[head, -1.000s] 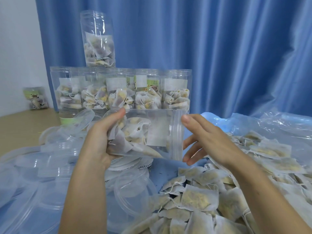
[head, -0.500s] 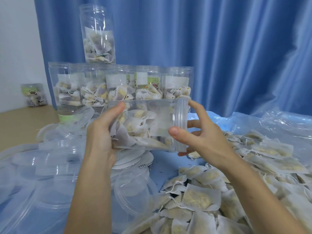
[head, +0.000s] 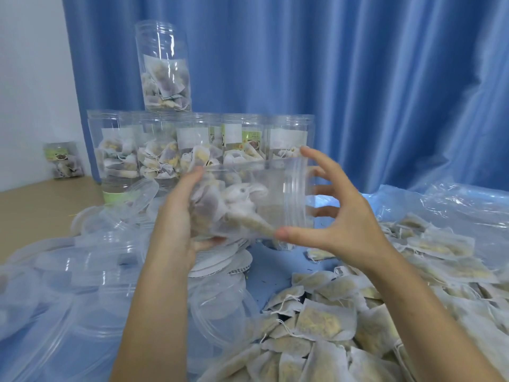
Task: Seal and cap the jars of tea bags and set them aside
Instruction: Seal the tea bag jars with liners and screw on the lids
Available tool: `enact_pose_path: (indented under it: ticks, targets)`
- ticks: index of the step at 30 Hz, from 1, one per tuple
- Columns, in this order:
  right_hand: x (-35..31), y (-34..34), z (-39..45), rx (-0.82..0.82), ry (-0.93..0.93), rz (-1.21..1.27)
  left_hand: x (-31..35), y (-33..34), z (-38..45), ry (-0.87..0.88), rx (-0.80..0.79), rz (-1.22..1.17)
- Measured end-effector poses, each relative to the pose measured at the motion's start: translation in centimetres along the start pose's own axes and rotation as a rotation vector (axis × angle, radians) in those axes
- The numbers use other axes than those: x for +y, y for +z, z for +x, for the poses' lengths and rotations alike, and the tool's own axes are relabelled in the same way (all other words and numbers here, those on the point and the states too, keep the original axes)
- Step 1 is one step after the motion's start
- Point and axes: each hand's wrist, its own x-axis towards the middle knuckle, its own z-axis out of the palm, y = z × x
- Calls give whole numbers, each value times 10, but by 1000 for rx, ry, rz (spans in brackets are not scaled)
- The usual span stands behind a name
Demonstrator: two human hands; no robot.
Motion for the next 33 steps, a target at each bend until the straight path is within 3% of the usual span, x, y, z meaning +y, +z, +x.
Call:
enact_pose_path:
  ticks: [3,6,8,9,10,12,13,15,17,20,23,33]
  targets:
    - [-11,6,4,103,85,121,12,6,-4,131,70,143]
    - [-27,13,15,172,170,223,40,0,-10,611,191,561]
    - [-44,16,25,183,184,249,67,-8,-19,840,-4,837]
    - [-53,19,30,176,173,247,81,-15,-22,808,-192,881]
    - [-64,24,34,169,154,236,95,-21,-30,664,-387,883]
    - [-86,39,41,163,120,205,115,-36,-38,417,-550,923]
    - [-97,49,44,164,109,199,120,-42,-40,425,-528,1014]
    - [-117,73,49,165,86,211,127,-58,-43,577,-333,1130]
    - [-134,99,56,155,63,275,135,-81,-46,619,-173,1061]
    - [-155,141,65,46,75,463,146,-131,-49,553,-65,833]
    - [-171,193,71,-107,104,438,149,-181,-53,473,11,707]
    - [-202,361,70,-333,97,351,158,-341,-50,188,243,849]
